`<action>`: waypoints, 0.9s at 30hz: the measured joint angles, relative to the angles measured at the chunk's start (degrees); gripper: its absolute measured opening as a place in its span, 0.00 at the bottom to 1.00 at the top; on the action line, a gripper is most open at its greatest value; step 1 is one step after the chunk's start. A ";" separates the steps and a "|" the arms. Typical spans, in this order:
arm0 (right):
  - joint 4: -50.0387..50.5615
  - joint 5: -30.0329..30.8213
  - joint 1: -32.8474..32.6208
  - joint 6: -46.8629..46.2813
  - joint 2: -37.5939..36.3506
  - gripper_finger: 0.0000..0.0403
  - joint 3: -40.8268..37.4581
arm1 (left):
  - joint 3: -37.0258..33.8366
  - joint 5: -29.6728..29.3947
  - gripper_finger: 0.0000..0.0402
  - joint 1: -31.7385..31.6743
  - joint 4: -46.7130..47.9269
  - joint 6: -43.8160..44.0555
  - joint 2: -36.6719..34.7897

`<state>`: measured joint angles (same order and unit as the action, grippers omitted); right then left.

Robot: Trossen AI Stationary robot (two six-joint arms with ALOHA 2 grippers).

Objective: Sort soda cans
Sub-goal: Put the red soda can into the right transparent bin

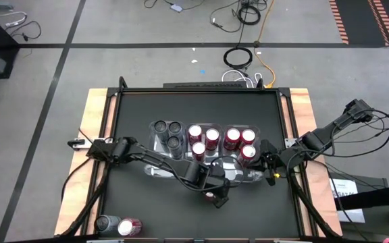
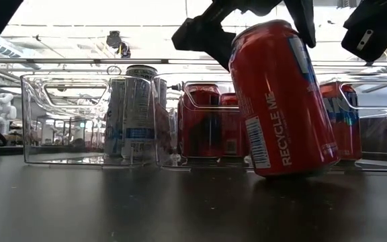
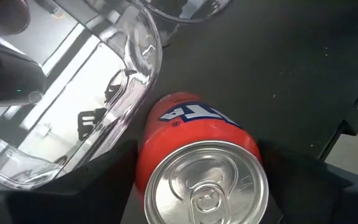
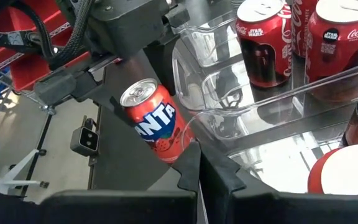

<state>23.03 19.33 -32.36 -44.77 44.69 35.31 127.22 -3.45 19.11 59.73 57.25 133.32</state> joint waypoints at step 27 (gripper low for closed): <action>0.00 -0.15 0.00 -0.28 0.00 0.00 0.00 | 1.36 5.08 0.90 -0.56 -1.94 -6.91 -1.66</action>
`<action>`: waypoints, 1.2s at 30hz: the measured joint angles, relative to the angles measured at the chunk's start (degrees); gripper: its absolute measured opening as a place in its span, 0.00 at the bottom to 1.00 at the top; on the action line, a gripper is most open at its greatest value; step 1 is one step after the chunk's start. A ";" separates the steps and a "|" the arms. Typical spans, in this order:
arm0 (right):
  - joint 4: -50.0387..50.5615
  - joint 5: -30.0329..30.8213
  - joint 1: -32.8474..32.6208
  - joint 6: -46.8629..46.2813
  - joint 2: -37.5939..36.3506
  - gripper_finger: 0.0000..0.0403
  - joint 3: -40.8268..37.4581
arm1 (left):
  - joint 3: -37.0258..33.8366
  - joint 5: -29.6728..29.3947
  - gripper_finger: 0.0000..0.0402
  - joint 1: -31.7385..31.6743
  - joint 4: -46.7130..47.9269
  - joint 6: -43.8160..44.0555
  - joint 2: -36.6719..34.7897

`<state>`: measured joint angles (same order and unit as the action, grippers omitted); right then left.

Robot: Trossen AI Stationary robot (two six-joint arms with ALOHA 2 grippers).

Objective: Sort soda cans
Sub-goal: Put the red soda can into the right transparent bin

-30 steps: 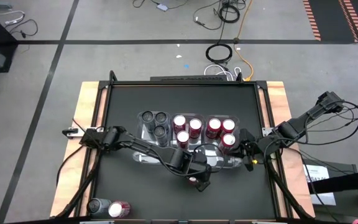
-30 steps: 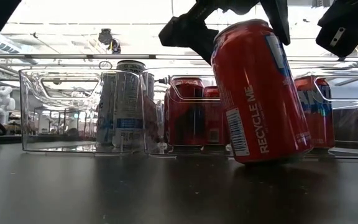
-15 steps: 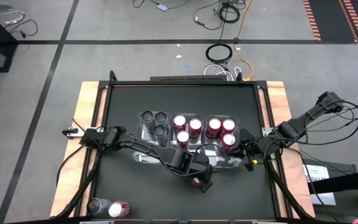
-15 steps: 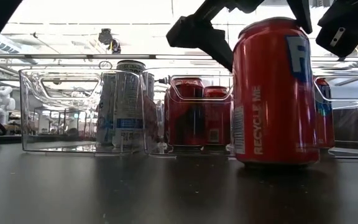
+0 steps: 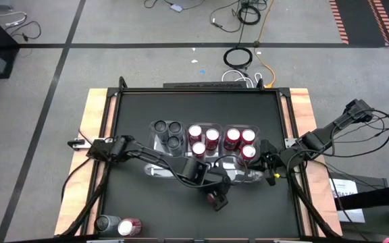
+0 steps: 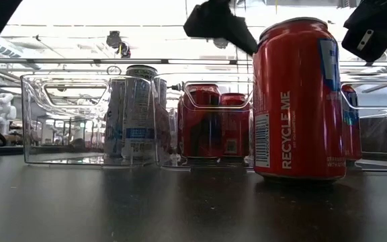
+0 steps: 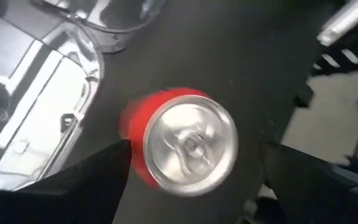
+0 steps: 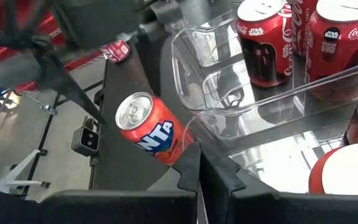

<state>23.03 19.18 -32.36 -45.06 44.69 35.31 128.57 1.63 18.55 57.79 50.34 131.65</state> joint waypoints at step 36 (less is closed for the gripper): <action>-24.78 0.46 -1.14 10.90 18.74 0.00 8.09 | -13.81 -32.35 0.90 18.45 15.31 -8.93 -17.41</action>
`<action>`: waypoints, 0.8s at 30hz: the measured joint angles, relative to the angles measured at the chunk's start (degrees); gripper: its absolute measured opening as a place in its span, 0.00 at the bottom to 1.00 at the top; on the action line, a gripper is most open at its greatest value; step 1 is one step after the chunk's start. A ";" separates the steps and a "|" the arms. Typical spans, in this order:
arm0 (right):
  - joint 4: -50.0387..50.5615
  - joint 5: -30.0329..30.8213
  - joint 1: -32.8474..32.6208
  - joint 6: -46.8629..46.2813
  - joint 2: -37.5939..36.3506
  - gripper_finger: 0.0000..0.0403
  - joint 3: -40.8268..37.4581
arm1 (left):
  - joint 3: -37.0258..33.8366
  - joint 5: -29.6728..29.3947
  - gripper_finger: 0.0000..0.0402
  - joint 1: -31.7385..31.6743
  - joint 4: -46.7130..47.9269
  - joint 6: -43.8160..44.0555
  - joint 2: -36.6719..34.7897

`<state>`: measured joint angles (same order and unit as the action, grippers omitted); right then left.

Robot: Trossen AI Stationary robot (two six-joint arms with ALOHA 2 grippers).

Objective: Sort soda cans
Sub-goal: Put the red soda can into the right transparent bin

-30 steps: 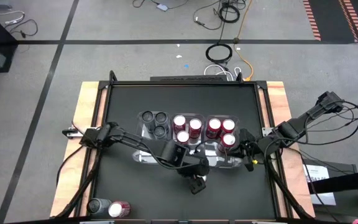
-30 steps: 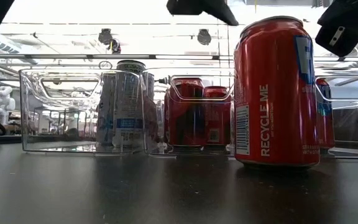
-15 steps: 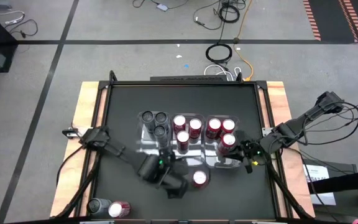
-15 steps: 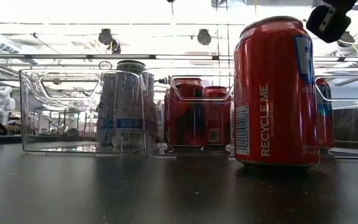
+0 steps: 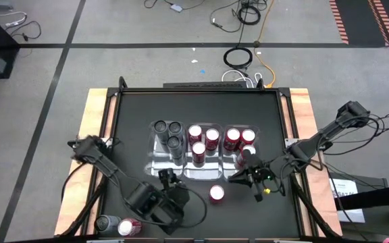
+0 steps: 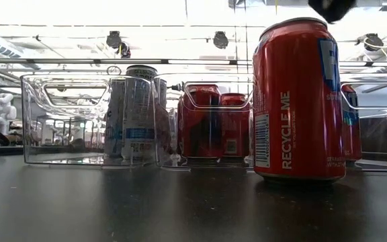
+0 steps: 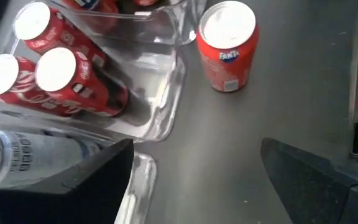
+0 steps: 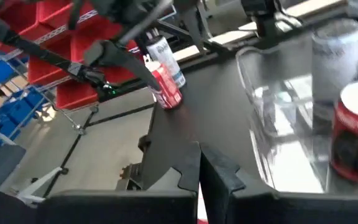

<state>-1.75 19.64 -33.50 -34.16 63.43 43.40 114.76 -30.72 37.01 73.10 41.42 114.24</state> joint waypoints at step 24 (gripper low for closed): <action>61.69 4.00 0.64 -21.99 38.77 0.00 59.37 | -65.51 16.12 0.90 3.64 -49.34 -3.75 -52.39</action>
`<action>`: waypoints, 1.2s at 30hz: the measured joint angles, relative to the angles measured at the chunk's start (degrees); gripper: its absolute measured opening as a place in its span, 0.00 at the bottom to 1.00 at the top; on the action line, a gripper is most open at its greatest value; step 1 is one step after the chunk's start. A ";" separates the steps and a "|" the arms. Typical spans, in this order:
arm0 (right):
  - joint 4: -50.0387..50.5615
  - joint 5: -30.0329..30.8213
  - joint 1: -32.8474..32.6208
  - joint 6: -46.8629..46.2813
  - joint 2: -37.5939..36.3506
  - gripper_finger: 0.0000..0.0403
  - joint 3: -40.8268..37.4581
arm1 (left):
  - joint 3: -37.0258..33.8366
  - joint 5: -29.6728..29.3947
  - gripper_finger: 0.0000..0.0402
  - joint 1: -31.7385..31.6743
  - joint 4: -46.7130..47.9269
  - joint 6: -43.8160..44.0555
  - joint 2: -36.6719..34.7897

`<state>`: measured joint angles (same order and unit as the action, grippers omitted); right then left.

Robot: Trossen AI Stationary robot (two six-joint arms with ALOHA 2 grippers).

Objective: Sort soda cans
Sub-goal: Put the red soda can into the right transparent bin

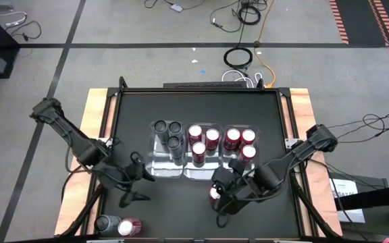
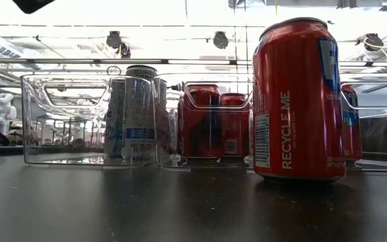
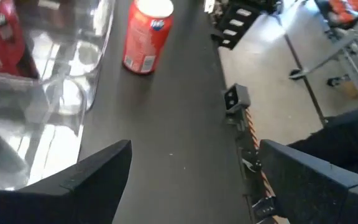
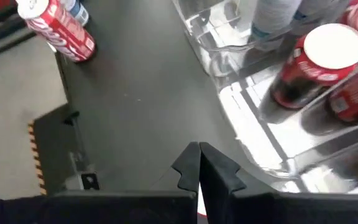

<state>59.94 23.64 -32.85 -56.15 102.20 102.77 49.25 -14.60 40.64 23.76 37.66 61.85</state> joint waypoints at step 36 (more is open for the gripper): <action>2.98 0.02 4.43 -21.16 1.52 0.44 0.41 | -0.02 7.99 0.90 0.00 6.76 -5.24 -3.18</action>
<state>62.92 23.66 -28.42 -77.30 103.72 103.18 49.23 -6.61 40.64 30.53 32.42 58.67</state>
